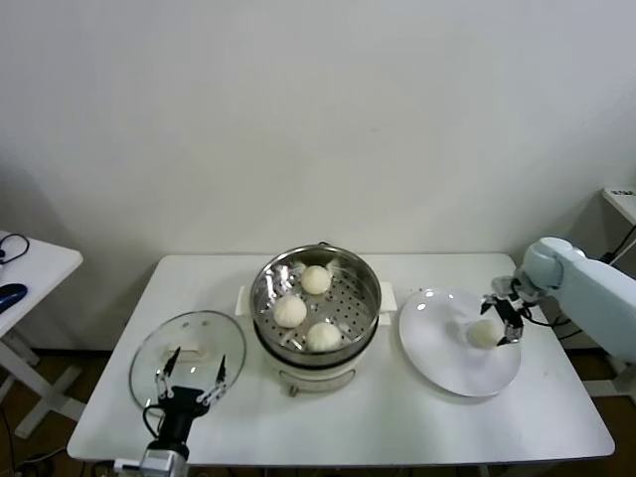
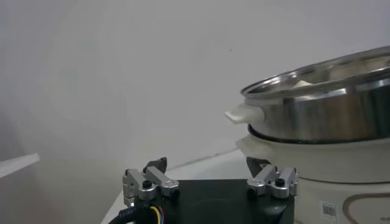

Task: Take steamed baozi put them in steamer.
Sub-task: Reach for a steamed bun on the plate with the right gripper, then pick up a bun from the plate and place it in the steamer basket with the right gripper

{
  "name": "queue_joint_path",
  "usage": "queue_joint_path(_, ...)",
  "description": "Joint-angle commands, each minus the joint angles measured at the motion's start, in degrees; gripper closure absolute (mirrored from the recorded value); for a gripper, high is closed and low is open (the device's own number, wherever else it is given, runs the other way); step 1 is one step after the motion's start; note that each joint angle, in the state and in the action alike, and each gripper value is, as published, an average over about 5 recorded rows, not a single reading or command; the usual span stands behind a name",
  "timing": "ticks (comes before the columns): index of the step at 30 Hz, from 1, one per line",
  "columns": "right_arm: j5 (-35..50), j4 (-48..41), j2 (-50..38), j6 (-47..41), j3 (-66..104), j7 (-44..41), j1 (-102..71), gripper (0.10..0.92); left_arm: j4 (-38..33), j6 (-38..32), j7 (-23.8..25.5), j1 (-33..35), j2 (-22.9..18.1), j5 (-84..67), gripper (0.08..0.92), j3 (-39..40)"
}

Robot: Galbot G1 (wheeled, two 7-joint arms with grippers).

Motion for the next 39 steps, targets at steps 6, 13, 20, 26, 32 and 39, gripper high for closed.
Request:
queue_joint_path(6,-1.11,-2.64,2.32,0.47,-0.53,-0.59,-0.4,0.203,-0.01,0.21,-0.03,-0.09,0.02,0.1,0.177,0.16)
queue_joint_path(13,-1.08,-2.76,2.23,0.45,-0.76,-0.93,-0.37,0.203,-0.06,0.31,-0.08,-0.11,0.14,0.01,0.177,0.01)
queue_joint_path(20,-1.19,-3.03,2.68,0.52,-1.01,-0.94,-0.42,0.269,-0.05,0.34,-0.13,-0.17,0.07,-0.04,0.177,0.02)
queue_joint_path(26,-1.05,-2.96,2.8,0.59,-1.21,-0.82,-0.41,0.34,-0.17,0.41,-0.18,-0.24,0.17,-0.21,0.177,-0.24)
queue_joint_path(32,1.94,-2.76,2.68,0.31,-1.8,-0.71,0.84,0.355,-0.18,0.37,-0.19,-0.07,0.18,-0.27,0.177,-0.46)
queue_joint_path(39,14.08,-0.22,2.08,-3.27,-9.51,-0.4,11.37,0.363,-0.33,0.45,-0.13,-0.21,0.04,-0.21,0.177,-0.22)
